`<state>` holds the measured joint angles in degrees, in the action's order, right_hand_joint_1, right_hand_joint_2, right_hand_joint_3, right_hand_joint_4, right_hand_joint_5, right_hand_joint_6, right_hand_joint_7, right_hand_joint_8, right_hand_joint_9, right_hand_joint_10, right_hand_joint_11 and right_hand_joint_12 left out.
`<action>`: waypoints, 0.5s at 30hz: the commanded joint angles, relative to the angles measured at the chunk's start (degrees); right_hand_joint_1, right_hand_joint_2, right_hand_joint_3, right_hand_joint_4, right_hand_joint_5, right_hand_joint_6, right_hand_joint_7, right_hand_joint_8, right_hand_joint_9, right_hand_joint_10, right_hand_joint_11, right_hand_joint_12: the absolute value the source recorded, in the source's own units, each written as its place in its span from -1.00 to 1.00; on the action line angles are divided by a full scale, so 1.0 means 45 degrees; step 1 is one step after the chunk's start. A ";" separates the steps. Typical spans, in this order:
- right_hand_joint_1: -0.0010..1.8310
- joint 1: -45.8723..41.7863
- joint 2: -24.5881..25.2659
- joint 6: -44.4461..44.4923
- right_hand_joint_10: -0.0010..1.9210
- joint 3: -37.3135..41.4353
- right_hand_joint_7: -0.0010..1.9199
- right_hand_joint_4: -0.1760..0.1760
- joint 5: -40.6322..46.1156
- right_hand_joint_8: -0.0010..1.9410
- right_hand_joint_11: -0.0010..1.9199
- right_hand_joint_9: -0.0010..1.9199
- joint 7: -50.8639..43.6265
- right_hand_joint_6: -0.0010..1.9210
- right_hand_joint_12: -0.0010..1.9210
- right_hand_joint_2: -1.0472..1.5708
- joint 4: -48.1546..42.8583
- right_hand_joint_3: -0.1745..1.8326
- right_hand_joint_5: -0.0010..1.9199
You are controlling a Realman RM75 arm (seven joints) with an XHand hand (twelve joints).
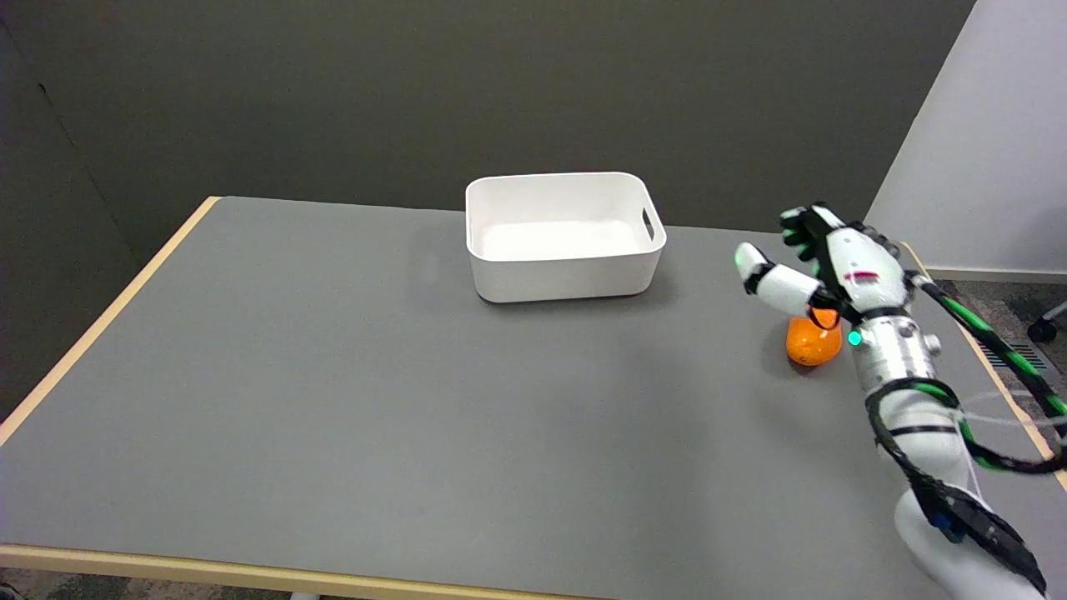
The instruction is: Pick up mango.
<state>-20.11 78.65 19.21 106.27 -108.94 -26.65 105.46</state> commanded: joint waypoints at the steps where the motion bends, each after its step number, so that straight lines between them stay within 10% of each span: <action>1: -0.56 -0.2014 0.2196 0.2203 0.22 0.0868 -0.50 -1.00 0.3914 -0.32 -0.50 -0.61 -0.3414 -0.33 0.81 0.33 0.0788 -0.04 -0.68; 15: -0.56 -0.0939 0.1266 0.2475 0.15 0.0001 -0.57 -1.00 0.4187 -0.32 -0.52 -0.67 -0.3414 -0.39 0.80 0.32 0.0449 -0.05 -0.74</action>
<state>-26.55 85.79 27.30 108.17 -96.41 -37.62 108.21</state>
